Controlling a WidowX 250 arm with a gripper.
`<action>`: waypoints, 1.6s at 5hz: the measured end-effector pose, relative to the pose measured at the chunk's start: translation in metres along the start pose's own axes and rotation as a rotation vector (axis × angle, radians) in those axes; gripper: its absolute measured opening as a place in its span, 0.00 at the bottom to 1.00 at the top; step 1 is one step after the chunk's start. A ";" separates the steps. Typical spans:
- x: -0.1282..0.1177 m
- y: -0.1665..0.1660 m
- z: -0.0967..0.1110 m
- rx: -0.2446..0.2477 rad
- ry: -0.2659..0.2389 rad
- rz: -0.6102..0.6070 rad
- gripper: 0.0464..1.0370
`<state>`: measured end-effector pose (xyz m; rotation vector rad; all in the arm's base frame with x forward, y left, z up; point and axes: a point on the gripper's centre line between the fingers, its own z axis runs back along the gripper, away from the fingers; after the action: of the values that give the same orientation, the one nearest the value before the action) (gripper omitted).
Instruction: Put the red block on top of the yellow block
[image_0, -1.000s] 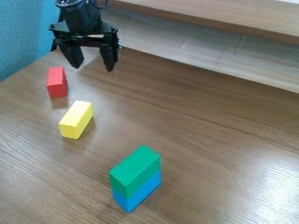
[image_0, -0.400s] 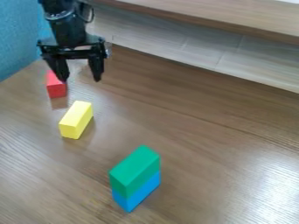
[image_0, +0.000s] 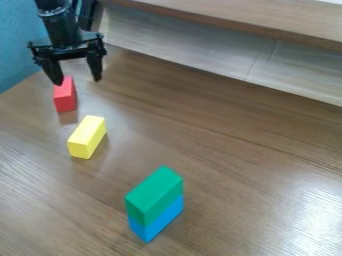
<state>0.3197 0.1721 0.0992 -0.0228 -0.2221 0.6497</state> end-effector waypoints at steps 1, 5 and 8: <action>0.013 0.018 -0.013 0.042 -0.016 0.066 0.96; 0.039 0.038 -0.044 0.114 -0.012 0.156 0.96; 0.035 0.043 -0.056 0.123 -0.005 0.162 0.91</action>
<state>0.3331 0.2304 0.0477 0.0798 -0.1854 0.8244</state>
